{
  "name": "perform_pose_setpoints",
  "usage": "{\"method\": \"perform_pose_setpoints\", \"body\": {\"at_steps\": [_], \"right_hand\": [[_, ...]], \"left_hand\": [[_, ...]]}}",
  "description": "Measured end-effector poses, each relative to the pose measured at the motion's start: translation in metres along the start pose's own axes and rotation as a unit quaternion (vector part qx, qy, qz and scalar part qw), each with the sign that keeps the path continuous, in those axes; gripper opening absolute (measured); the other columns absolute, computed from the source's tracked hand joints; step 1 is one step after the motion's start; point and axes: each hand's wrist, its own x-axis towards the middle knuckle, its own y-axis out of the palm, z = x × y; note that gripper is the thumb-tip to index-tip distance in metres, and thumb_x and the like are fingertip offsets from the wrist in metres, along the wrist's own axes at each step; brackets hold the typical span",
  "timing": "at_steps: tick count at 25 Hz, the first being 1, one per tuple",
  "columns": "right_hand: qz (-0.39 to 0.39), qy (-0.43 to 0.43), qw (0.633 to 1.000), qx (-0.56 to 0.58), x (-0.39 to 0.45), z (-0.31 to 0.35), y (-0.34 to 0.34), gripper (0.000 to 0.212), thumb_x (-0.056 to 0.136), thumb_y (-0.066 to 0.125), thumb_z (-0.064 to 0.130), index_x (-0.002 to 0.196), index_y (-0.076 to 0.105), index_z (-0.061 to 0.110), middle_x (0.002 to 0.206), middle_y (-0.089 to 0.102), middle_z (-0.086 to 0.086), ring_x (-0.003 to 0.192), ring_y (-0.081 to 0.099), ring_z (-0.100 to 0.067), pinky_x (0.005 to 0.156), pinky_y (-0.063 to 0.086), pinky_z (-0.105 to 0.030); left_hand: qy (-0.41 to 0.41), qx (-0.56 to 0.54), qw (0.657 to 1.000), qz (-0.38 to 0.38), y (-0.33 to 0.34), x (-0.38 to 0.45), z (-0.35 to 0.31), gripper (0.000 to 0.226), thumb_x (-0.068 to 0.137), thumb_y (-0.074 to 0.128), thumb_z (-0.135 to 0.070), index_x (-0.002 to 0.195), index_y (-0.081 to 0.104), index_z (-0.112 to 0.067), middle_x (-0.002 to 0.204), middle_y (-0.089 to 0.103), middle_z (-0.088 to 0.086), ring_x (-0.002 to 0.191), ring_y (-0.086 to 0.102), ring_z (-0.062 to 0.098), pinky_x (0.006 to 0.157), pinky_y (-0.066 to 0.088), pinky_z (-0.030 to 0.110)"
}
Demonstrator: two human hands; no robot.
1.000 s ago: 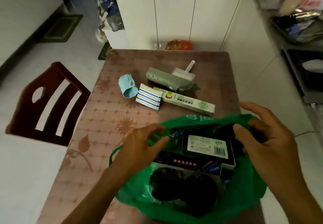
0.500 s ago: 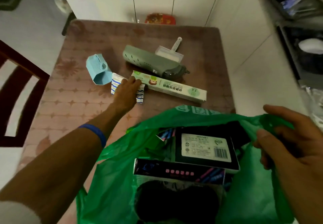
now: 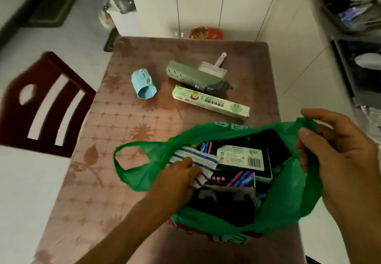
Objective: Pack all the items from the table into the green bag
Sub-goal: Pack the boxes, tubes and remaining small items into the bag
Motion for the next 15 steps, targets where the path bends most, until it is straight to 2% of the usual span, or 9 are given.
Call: {"method": "perform_pose_setpoints", "body": {"at_steps": [3, 5, 7, 9, 10, 11, 12, 14, 15], "right_hand": [[0.02, -0.012, 1.0, 0.006, 0.002, 0.004, -0.003, 0.031, 0.09, 0.057, 0.0, 0.102, 0.067, 0.026, 0.064, 0.061, -0.007, 0.047, 0.046, -0.02, 0.045, 0.044, -0.021], [0.028, -0.013, 0.999, 0.008, 0.001, 0.005, -0.007, 0.031, 0.09, 0.056, 0.0, 0.102, 0.067, 0.026, 0.064, 0.061, -0.006, 0.047, 0.046, -0.018, 0.044, 0.044, -0.021], [0.027, -0.004, 0.999, 0.019, -0.001, 0.008, -0.007, 0.031, 0.09, 0.056, -0.001, 0.101, 0.068, 0.026, 0.063, 0.062, -0.005, 0.046, 0.047, -0.017, 0.043, 0.044, -0.02], [0.028, 0.0, 1.0, -0.005, -0.002, 0.007, -0.005, 0.03, 0.09, 0.057, -0.001, 0.102, 0.067, 0.025, 0.064, 0.063, -0.005, 0.047, 0.049, -0.015, 0.044, 0.045, -0.019], [0.034, -0.004, 0.999, -0.035, -0.003, 0.006, -0.003, 0.029, 0.09, 0.058, 0.0, 0.103, 0.067, 0.024, 0.065, 0.064, -0.004, 0.048, 0.051, -0.012, 0.044, 0.046, -0.018], [0.043, -0.009, 0.997, -0.066, -0.003, 0.006, 0.0, 0.026, 0.09, 0.059, 0.002, 0.104, 0.066, 0.023, 0.067, 0.065, -0.001, 0.049, 0.056, -0.008, 0.045, 0.046, -0.015], [0.05, -0.014, 0.994, -0.098, -0.001, 0.005, 0.001, 0.024, 0.09, 0.06, 0.004, 0.104, 0.065, 0.023, 0.069, 0.067, 0.002, 0.053, 0.061, -0.005, 0.044, 0.047, -0.013], [0.047, -0.036, 0.986, -0.156, 0.0, 0.005, 0.005, 0.019, 0.089, 0.061, 0.009, 0.101, 0.064, 0.024, 0.073, 0.069, 0.007, 0.062, 0.066, 0.0, 0.043, 0.047, -0.011], [0.032, -0.049, 0.983, -0.173, 0.0, 0.008, 0.007, 0.017, 0.089, 0.061, 0.012, 0.099, 0.064, 0.024, 0.075, 0.069, 0.007, 0.065, 0.066, 0.001, 0.043, 0.047, -0.012]], "left_hand": [[-0.071, -0.149, 0.985, -0.056, 0.008, -0.001, -0.006, 0.027, 0.07, 0.071, -0.024, 0.096, 0.072, -0.021, 0.086, 0.069, -0.001, 0.076, 0.063, 0.012, 0.066, 0.049, 0.022], [-0.079, -0.175, 0.979, -0.063, 0.006, -0.004, -0.012, 0.026, 0.07, 0.073, -0.028, 0.096, 0.073, -0.023, 0.084, 0.066, -0.008, 0.076, 0.057, 0.001, 0.065, 0.043, 0.009], [-0.107, -0.231, 0.967, 0.002, 0.005, -0.007, -0.009, 0.035, 0.069, 0.077, -0.032, 0.103, 0.072, -0.023, 0.09, 0.066, -0.01, 0.08, 0.058, 0.0, 0.07, 0.045, 0.008], [-0.16, -0.327, 0.923, 0.125, -0.006, -0.013, 0.001, 0.049, 0.071, 0.08, -0.035, 0.117, 0.065, -0.026, 0.103, 0.067, -0.008, 0.087, 0.064, 0.006, 0.078, 0.055, 0.023], [-0.171, -0.351, 0.911, 0.135, -0.013, -0.015, 0.007, 0.052, 0.072, 0.079, -0.034, 0.12, 0.062, -0.028, 0.107, 0.067, -0.01, 0.089, 0.065, 0.007, 0.078, 0.057, 0.027], [-0.17, -0.343, 0.92, 0.082, -0.024, -0.016, 0.011, 0.048, 0.074, 0.078, -0.034, 0.119, 0.062, -0.029, 0.106, 0.068, -0.012, 0.088, 0.066, 0.007, 0.076, 0.058, 0.029], [-0.164, -0.3, 0.939, -0.027, -0.033, -0.016, 0.016, 0.04, 0.075, 0.076, -0.032, 0.114, 0.064, -0.028, 0.101, 0.069, -0.012, 0.083, 0.067, 0.007, 0.071, 0.059, 0.032], [-0.17, -0.091, 0.959, -0.209, -0.046, -0.014, 0.036, 0.037, 0.077, 0.073, -0.033, 0.112, 0.063, -0.021, 0.101, 0.069, -0.003, 0.085, 0.066, 0.012, 0.071, 0.059, 0.037], [-0.195, -0.003, 0.958, -0.212, -0.049, -0.009, 0.049, 0.053, 0.075, 0.074, -0.041, 0.12, 0.058, -0.019, 0.114, 0.065, 0.005, 0.1, 0.063, 0.021, 0.081, 0.056, 0.043]]}}
